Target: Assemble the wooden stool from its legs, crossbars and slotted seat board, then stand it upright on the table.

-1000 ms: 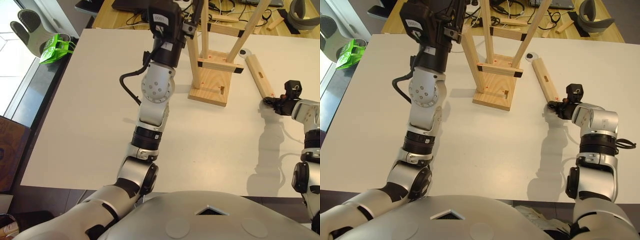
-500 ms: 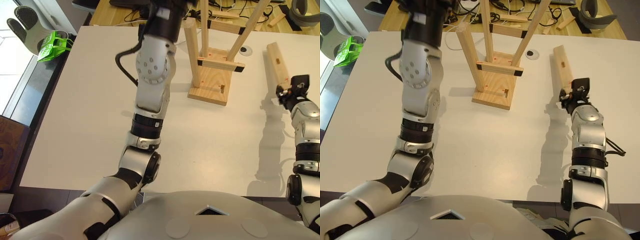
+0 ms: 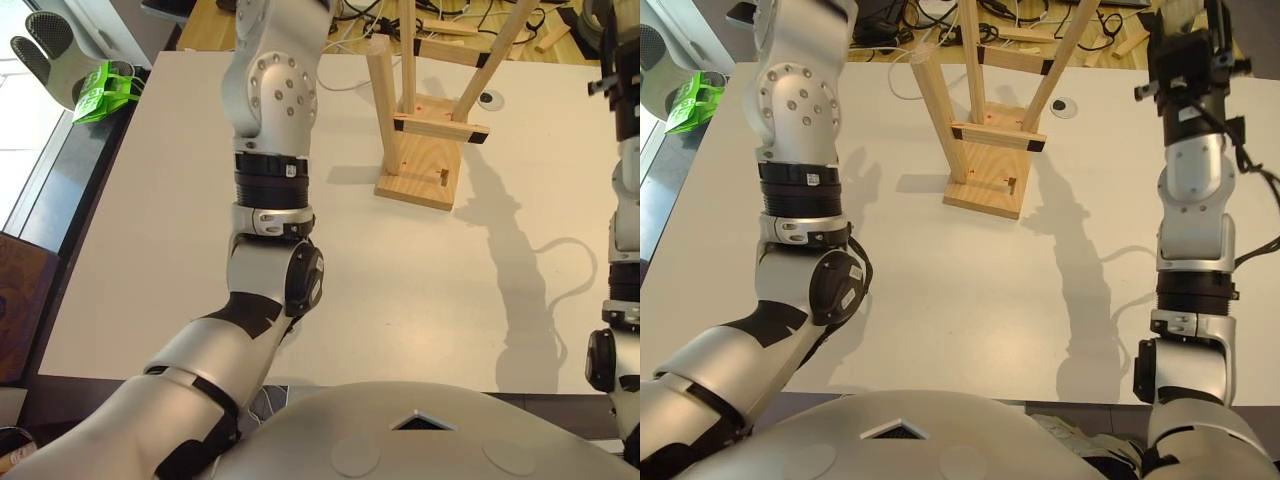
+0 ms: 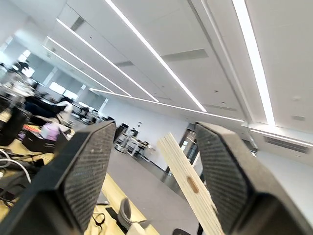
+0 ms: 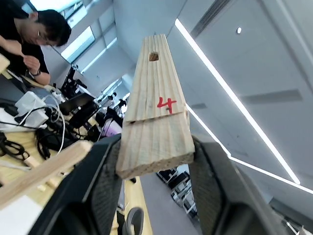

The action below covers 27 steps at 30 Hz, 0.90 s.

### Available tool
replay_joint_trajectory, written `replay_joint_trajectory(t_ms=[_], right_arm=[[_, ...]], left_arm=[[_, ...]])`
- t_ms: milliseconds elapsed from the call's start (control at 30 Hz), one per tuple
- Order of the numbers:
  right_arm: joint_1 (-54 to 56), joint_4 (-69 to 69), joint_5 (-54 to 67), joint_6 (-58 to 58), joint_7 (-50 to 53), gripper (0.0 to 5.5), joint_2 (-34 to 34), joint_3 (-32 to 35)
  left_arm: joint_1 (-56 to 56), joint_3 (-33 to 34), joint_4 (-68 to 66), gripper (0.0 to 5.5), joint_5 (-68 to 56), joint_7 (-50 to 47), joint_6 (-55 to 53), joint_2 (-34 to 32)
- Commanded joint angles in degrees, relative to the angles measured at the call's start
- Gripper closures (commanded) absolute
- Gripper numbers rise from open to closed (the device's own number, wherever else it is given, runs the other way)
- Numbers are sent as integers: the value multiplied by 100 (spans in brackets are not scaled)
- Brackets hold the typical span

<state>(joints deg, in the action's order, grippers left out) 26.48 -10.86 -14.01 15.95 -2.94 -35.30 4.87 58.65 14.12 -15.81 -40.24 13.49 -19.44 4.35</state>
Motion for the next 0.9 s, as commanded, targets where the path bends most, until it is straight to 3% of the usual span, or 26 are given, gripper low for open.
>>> replay_joint_trajectory(t_ms=[33,300,833,900], right_arm=[[739,24,-93,505,-282,361,-133,-226],[1385,605,1194,144,-1353,361,440,-387],[975,1955,1870,-1026,-2137,362,1065,-733],[888,1995,1891,-1090,-2185,362,1104,-746]], left_arm=[[328,174,-89,249,-832,453,-1041,-193],[130,75,435,249,-1710,960,-1993,-114],[115,61,465,249,-1483,617,-1594,131],[121,157,479,279,-1601,621,-1575,146]])
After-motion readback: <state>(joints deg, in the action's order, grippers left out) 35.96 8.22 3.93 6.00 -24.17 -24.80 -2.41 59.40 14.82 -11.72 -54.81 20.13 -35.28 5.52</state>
